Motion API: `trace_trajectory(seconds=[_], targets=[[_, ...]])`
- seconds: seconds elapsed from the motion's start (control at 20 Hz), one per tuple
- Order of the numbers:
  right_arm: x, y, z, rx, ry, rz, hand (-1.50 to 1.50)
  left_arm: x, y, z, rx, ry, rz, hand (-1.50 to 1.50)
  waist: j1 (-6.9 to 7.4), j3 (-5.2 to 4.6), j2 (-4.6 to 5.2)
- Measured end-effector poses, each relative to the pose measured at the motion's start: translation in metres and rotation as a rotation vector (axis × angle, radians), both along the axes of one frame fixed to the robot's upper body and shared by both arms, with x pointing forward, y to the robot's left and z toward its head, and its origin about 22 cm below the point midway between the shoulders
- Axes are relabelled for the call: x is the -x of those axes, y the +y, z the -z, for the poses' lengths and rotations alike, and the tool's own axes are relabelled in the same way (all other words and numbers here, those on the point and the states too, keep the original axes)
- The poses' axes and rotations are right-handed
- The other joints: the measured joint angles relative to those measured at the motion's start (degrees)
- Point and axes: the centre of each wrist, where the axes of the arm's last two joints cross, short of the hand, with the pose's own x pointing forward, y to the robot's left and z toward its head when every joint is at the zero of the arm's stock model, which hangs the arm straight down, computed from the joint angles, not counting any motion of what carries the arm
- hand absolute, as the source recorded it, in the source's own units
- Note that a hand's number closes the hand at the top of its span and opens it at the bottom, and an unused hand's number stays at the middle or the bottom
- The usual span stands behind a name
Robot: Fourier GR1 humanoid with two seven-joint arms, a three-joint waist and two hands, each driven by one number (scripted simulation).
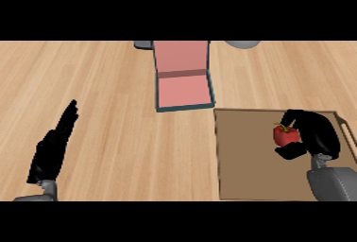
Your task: Pick the bell pepper from the tray and place it in the cardboard box
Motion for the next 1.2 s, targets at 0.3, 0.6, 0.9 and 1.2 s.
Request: trace_trajectory(seconds=[0.3, 0.6, 0.9, 1.2], targets=[[-0.045, 0.011, -0.045, 0.122, -0.029, -0.436, 1.50, -0.012, -0.022, -0.009, 0.009, -0.040, 0.099, 0.00, 6.87, 0.33, 2.22], [-0.083, -0.008, -0.095, 0.163, -0.089, -0.718, 1.50, -0.020, -0.033, -0.014, 0.009, -0.055, 0.143, 0.00, 8.75, 0.48, 3.15], [-0.113, -0.027, -0.133, -0.002, -0.171, -0.912, 1.50, -0.023, -0.038, -0.015, 0.007, -0.059, 0.151, 0.00, 8.52, 0.52, 3.05], [-0.135, -0.031, -0.160, -0.273, -0.260, -1.075, 1.50, -0.023, -0.036, -0.014, 0.006, -0.043, 0.144, 0.00, 7.97, 0.43, 2.73]])
